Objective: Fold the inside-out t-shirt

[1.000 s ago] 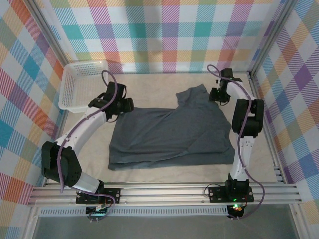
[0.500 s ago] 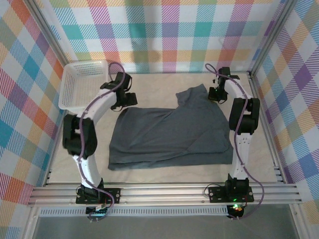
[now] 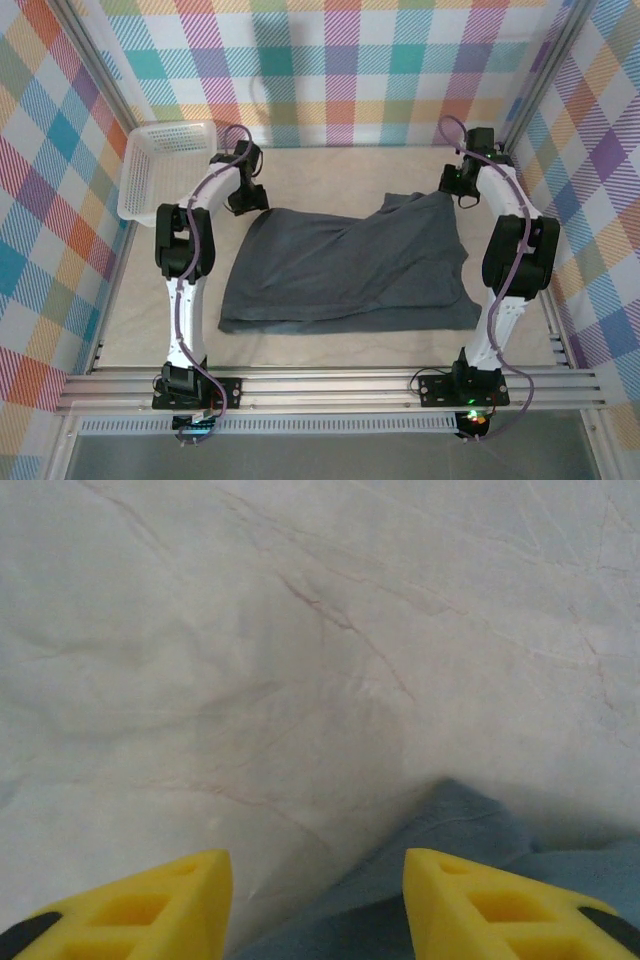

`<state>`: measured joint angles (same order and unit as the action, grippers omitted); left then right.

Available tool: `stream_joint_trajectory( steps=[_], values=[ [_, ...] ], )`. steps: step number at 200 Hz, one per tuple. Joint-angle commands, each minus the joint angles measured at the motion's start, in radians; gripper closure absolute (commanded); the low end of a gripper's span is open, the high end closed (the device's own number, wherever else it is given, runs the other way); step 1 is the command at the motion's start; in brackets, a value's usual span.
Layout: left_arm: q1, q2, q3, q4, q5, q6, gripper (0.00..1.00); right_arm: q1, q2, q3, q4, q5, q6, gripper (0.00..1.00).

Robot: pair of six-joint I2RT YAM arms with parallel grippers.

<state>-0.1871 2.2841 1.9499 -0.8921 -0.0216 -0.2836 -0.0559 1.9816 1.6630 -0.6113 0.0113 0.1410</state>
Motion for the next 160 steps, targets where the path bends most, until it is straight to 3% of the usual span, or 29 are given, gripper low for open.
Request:
stream_joint_trajectory(
  steps=[1,31,69,99,117,160],
  values=[
    [0.001,0.031,0.022,-0.054,0.091,0.036,0.53,0.004,0.032,-0.015,0.013,-0.020,0.023,1.00],
    [0.000,0.021,-0.002,-0.003,0.153,0.033,0.43,0.005,0.065,0.019,-0.019,-0.057,0.022,1.00],
    [-0.017,0.002,0.008,0.081,0.164,0.036,0.39,0.007,0.075,0.033,-0.031,-0.073,0.019,1.00],
    [-0.030,0.097,0.109,0.013,0.139,0.052,0.37,0.007,0.081,0.039,-0.038,-0.072,0.019,1.00],
    [-0.031,0.123,0.115,0.005,0.144,0.055,0.45,0.006,0.087,0.044,-0.043,-0.075,0.019,1.00],
    [-0.022,0.107,0.108,-0.023,0.062,0.049,0.77,0.004,0.101,0.057,-0.064,-0.014,0.050,1.00]
  ],
)
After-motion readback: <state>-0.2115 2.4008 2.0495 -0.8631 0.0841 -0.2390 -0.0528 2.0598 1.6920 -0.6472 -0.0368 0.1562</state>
